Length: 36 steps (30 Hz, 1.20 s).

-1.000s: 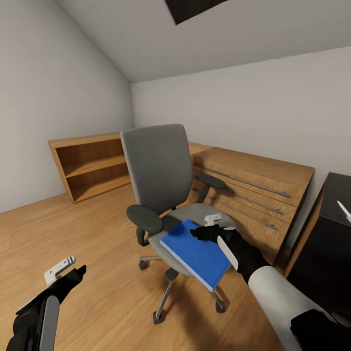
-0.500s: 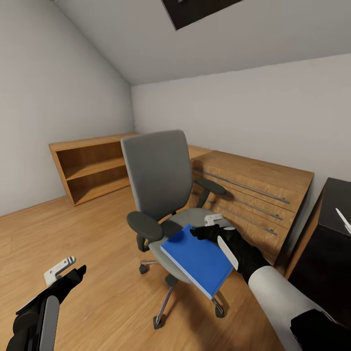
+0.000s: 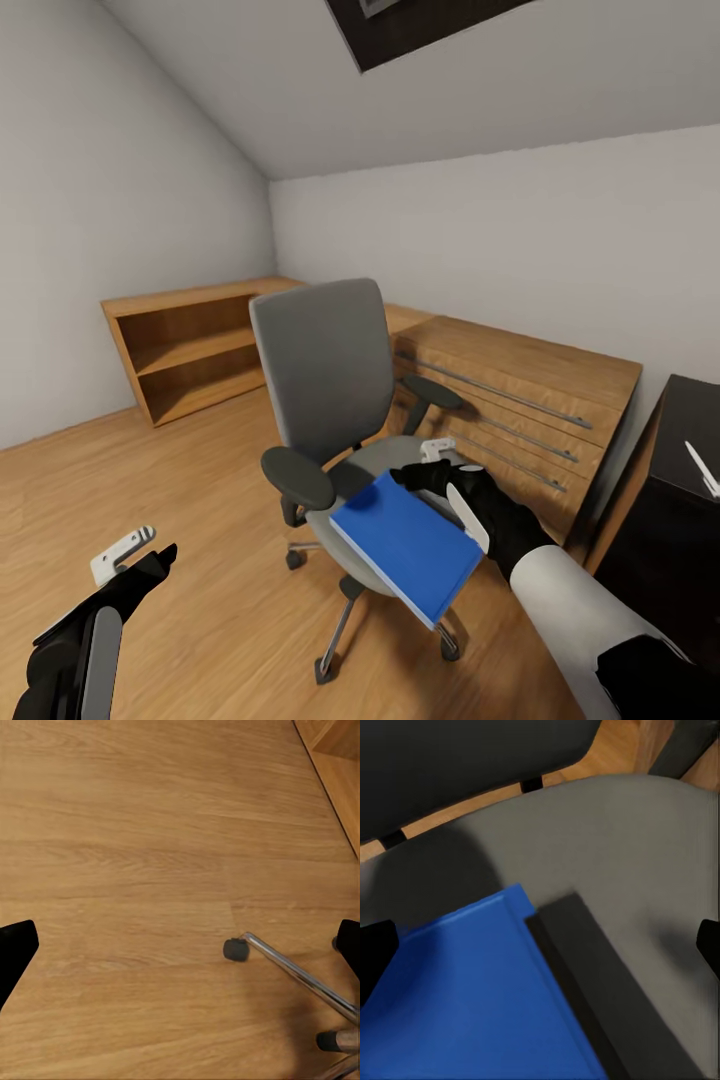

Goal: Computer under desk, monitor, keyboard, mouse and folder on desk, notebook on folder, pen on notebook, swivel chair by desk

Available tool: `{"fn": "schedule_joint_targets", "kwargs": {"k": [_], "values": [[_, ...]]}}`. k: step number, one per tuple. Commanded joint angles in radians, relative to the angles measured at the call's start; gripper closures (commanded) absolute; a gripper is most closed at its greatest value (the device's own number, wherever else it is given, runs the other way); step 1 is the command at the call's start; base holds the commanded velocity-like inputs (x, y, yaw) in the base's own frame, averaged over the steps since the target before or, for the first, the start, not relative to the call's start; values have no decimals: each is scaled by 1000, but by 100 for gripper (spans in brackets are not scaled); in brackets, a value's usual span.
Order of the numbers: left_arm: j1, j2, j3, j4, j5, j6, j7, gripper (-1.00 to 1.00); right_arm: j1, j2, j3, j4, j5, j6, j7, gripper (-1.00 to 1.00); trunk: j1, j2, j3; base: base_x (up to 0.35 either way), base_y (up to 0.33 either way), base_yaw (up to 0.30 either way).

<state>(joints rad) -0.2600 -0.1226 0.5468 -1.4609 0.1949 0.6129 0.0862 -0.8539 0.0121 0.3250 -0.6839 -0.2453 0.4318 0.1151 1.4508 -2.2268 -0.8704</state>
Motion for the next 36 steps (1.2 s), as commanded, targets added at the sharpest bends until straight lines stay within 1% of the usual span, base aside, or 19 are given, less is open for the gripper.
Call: {"fn": "schedule_joint_targets", "kwargs": {"k": [1,4,5,7,8,13,14,15,16,19,20,21,25,26,27,30,31,33,36], "values": [[-1,-1,1,-1,11,4,7,-100,-1,-1,1,-3,-3,4,0,-100,-4,7,2,0,0,0],[-1,-1,2,0,11,3,7,-100,0,-1,0,-9,-4,4,0,-100,-16,28,12,0,0,0],[-1,-2,3,0,11,2,7,-100,17,-3,-2,-60,-5,7,0,-100,-19,35,15,0,0,0],[0,-2,4,0,11,1,7,-100,36,-5,-4,-100,-5,9,-1,-100,-27,49,21,0,0,0],[1,-3,5,0,11,0,6,-100,63,-12,-5,-150,-6,12,-1,-100,-31,56,24,0,0,0],[2,-4,6,3,10,0,5,-100,139,-42,-8,-309,-17,38,-5,-100,-50,91,40,0,0,0],[3,-4,7,9,10,-1,5,-100,168,-56,-10,-378,-34,59,-6,-100,-54,98,43,0,0,0],[14,-4,8,26,10,-2,4,-100,207,-74,-15,-465,-64,90,-7,-100,-58,105,46,0,0,0],[20,-4,8,31,10,-2,4,-100,217,-80,-17,-488,-74,98,-7,-100,-62,112,49,0,0,0],[56,-3,8,46,9,-15,3,-100,245,-100,-24,-551,-105,117,-7,-100,-73,133,59,0,0,0],[56,-3,8,46,9,-15,3,-100,245,-100,-24,-551,-105,117,-7,-100,-77,140,62,0,0,0],[80,-3,8,53,9,-30,3,-100,252,-106,-26,-567,-117,123,-8,-100,-81,147,65,0,0,0],[129,-2,8,86,1,-70,2,-100,260,-112,-28,-585,-138,129,-8,-100,-96,175,77,0,0,0],[139,-2,7,98,-4,-84,2,-100,261,-113,-28,-587,-142,129,-8,-100,-100,182,81,0,0,0],[159,-1,7,137,-27,-133,1,-100,263,-115,-30,-590,-151,131,-8,-100,-100,182,81,0,0,0],[172,0,7,195,-72,-214,-1,-100,264,-115,-43,-592,-156,132,-8,-100,-100,182,81,0,0,0],[178,-1,7,255,-116,-297,-2,-100,264,-115,-51,-594,-161,132,-8,-100,-100,182,81,0,0,0],[180,-1,8,299,-139,-349,-2,-100,265,-115,-54,-598,-174,133,-7,-100,-100,182,81,0,0,0],[181,0,8,337,-151,-382,-2,-100,265,-116,-56,-603,-202,134,-6,-100,-100,182,81,0,0,0]]}}
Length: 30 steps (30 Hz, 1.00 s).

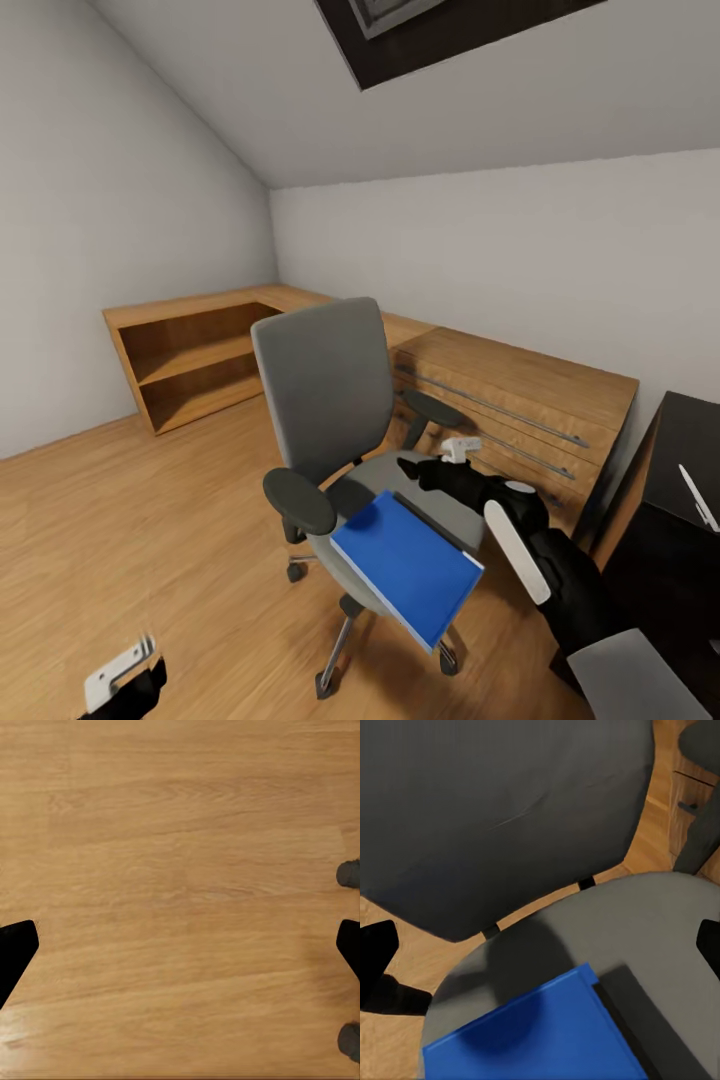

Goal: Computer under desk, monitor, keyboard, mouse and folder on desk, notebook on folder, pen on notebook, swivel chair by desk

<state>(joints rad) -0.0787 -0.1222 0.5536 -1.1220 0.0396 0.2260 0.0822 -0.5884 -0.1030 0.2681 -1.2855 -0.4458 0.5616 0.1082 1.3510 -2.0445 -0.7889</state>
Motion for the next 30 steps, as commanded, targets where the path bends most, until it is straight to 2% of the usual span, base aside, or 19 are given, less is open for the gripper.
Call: {"fn": "schedule_joint_targets", "kwargs": {"k": [1,2,3,7,8,13,14,17,18,23,30], "values": [[0,-1,2,8,1,-2,2,-100,0,-1,0,-2,-13,4,1,-100,0,0,-1,0,0,0],[0,-1,2,21,-3,-13,2,-100,0,-1,-1,-4,-39,4,1,-100,0,0,-1,0,0,-15],[0,-1,3,35,-7,-23,2,-100,1,-13,-8,-11,-94,6,2,-100,0,0,-1,0,0,-61],[0,-1,3,42,-8,-28,3,-100,6,-45,-12,-20,-158,12,2,-100,0,0,-1,0,0,-59],[0,-1,3,44,-8,-29,3,-100,9,-61,-13,-23,-193,13,2,-100,0,0,-1,0,0,-29],[0,-1,3,46,-9,-31,2,-100,14,-86,-14,-26,-262,14,4,-100,0,0,-1,-6,2,-16],[0,-1,3,48,-9,-31,2,-100,16,-93,-12,-19,-295,8,6,-100,0,0,-1,-214,175,-34],[0,-1,3,51,-9,-31,3,-100,17,-94,-12,-18,-301,7,6,-100,0,0,0,-232,195,-110],[0,-1,3,76,-9,-46,3,-100,18,-95,-13,-6,-303,5,7,-100,0,0,1,-258,225,-256],[0,-1,5,82,-8,-86,2,-100,18,-95,-14,2,-303,5,7,-100,0,0,2,-260,224,-275],[0,0,6,82,-6,-97,1,-100,18,-95,-14,3,-302,4,7,-100,0,0,3,-277,182,-168]]}}
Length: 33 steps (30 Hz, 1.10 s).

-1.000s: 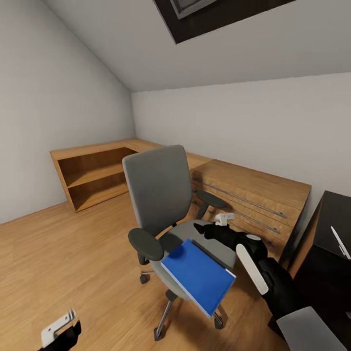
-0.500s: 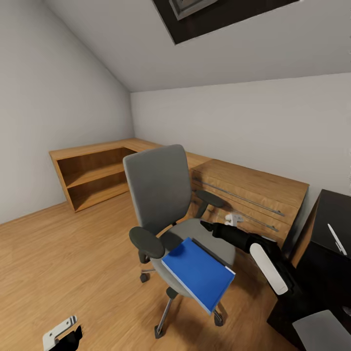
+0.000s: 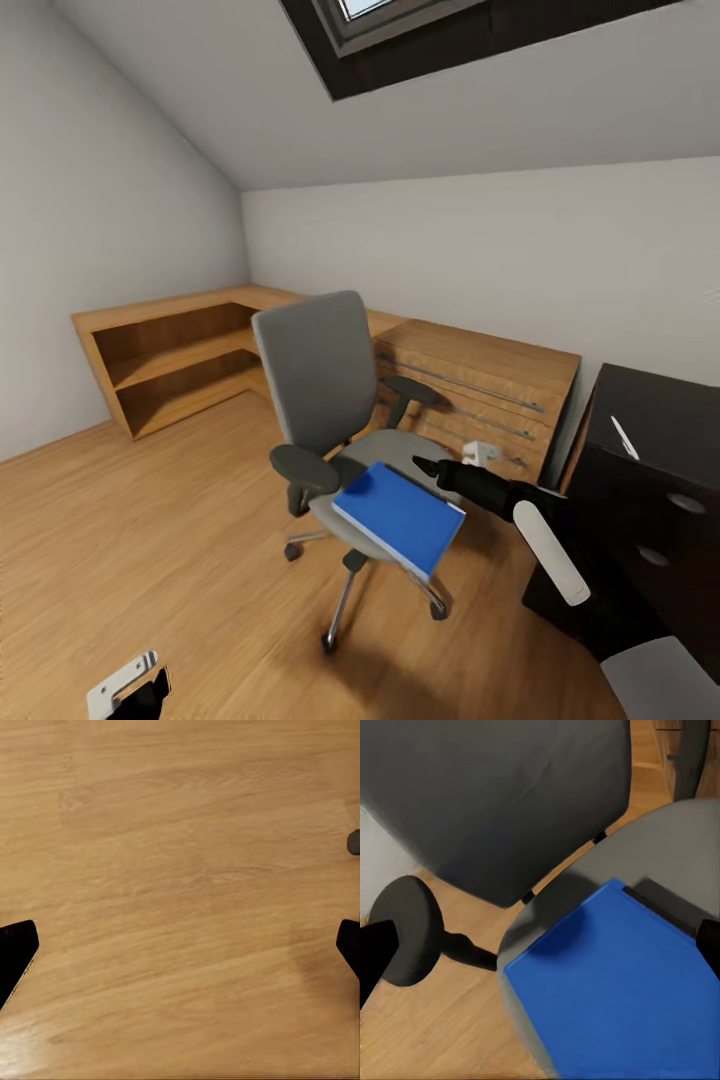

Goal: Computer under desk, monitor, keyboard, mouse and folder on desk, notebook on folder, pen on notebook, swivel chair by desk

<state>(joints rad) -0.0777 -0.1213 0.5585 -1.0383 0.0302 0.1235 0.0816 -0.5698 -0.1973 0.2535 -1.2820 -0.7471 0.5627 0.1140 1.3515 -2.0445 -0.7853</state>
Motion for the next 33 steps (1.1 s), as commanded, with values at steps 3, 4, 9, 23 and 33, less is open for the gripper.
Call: {"fn": "schedule_joint_targets", "kwargs": {"k": [3,4,9,23,33], "values": [[0,-1,1,-3,2,4,1,-100,-1,-1,-1,0,0,3,0,-100,-1,-1,-1,-297,139,-15],[0,0,1,-3,2,4,1,-100,-1,-1,-1,0,0,3,0,-100,-1,-1,-1,-299,133,-7],[0,-1,1,-3,2,4,3,-100,-1,-1,-2,3,1,3,1,-100,-1,-1,-1,-314,-6,-2],[0,0,2,-3,2,4,4,-100,-1,1,-1,52,0,-2,5,-100,-1,-1,-1,-269,-158,0],[0,0,3,-6,2,4,4,-100,-1,1,-2,54,0,-3,4,-100,-1,-1,-1,-39,-25,0]]}}
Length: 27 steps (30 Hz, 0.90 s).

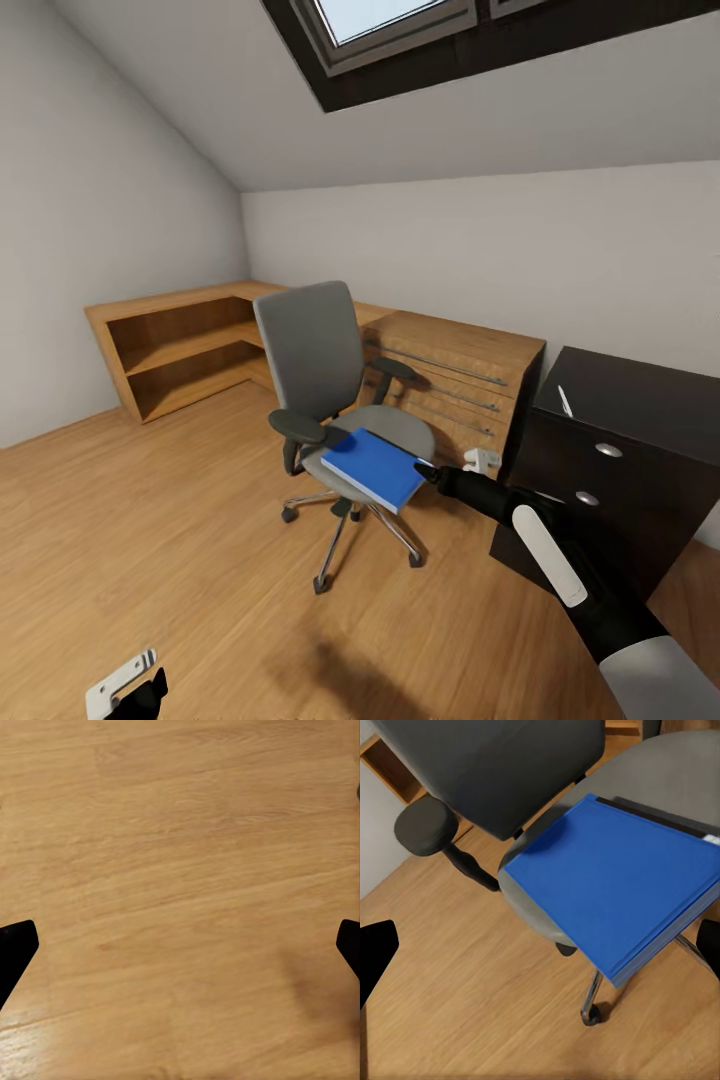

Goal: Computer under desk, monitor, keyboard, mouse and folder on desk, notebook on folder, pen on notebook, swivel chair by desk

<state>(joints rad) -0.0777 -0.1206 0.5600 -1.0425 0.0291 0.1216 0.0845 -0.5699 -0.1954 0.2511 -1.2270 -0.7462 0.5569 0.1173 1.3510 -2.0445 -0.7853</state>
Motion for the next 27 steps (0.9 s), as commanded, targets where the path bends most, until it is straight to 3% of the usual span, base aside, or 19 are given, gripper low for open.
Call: {"fn": "schedule_joint_targets", "kwargs": {"k": [1,6,27], "values": [[-1,-1,1,-2,3,6,1,-100,-1,-1,1,0,-1,3,1,-100,0,0,-1,-8,-5,0],[-1,-3,1,-25,4,6,1,-100,-1,-1,0,0,-1,3,1,-100,0,0,-1,-3,-2,0],[-1,-5,1,-51,5,6,1,-100,-1,5,-1,71,-14,-31,1,-100,80,-147,-67,0,0,0]]}}
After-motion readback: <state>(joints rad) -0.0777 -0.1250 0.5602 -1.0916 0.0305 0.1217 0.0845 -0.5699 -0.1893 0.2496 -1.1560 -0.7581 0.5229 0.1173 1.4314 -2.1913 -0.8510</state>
